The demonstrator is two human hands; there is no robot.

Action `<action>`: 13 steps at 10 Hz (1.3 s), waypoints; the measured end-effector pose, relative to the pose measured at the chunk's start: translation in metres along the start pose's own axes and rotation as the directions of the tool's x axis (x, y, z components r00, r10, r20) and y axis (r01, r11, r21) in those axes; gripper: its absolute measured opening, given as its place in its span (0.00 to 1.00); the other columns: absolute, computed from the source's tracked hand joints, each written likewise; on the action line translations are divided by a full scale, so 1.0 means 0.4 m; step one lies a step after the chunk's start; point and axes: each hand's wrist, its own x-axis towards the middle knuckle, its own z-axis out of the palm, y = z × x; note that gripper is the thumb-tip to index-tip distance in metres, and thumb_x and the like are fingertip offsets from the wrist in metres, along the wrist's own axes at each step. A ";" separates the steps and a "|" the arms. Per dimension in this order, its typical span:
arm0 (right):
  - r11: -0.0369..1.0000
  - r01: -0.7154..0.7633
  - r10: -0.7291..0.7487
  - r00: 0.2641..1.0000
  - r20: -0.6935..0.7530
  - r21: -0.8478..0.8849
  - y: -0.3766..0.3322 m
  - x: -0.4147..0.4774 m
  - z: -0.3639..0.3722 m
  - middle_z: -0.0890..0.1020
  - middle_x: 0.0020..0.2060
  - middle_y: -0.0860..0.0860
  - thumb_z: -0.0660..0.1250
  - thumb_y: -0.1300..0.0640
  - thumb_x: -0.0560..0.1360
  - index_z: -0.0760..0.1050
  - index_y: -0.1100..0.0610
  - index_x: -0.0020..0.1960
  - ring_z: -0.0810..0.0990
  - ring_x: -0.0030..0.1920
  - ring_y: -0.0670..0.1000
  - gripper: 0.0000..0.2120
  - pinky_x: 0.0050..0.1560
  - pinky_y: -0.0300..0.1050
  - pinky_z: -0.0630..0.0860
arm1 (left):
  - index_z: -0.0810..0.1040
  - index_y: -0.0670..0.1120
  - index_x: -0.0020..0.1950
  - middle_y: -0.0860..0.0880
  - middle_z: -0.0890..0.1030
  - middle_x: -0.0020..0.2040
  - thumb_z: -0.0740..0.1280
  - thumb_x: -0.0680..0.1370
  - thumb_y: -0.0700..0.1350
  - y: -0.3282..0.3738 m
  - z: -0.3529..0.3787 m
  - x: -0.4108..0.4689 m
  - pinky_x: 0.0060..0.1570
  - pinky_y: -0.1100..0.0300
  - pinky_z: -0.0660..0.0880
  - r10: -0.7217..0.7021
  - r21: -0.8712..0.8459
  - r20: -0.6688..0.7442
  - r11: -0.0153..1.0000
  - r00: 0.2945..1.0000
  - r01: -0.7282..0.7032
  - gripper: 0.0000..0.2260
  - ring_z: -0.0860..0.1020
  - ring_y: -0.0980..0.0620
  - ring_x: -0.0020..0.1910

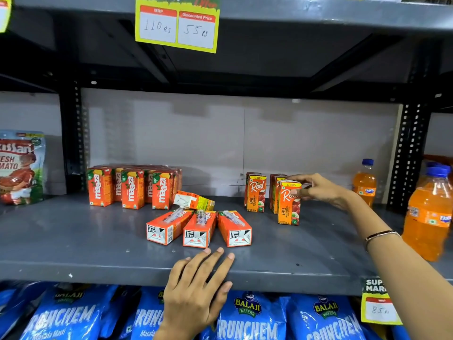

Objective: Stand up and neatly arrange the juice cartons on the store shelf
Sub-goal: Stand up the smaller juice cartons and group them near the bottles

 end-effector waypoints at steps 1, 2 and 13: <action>0.999 -0.006 0.006 1.000 -0.002 0.034 0.002 0.001 0.000 0.73 0.64 0.60 0.62 0.64 0.75 0.64 0.58 0.70 0.73 0.58 0.54 0.23 0.55 0.50 0.75 | 0.73 0.52 0.63 0.50 0.82 0.54 0.54 0.79 0.53 -0.001 0.000 0.000 0.53 0.56 0.68 -0.001 -0.005 -0.002 1.000 1.000 0.001 0.16 0.73 0.53 0.57; 0.999 -0.023 0.023 1.000 -0.002 0.034 -0.002 0.001 0.005 0.72 0.65 0.61 0.62 0.65 0.75 0.63 0.58 0.70 0.72 0.58 0.54 0.23 0.55 0.51 0.74 | 0.75 0.52 0.63 0.51 0.82 0.54 0.54 0.79 0.53 -0.003 0.000 0.000 0.54 0.55 0.68 -0.004 -0.013 -0.005 1.000 1.000 0.004 0.17 0.74 0.53 0.57; 0.824 0.239 -0.240 0.969 0.066 -0.514 -0.315 0.127 0.249 0.80 0.58 0.55 0.67 0.56 0.69 0.77 0.55 0.57 0.78 0.57 0.55 0.16 0.58 0.48 0.75 | 0.81 0.57 0.54 0.56 0.83 0.52 0.52 0.79 0.54 -0.001 -0.016 0.010 0.52 0.59 0.69 -0.045 -0.126 0.131 0.990 0.990 0.062 0.18 0.81 0.56 0.50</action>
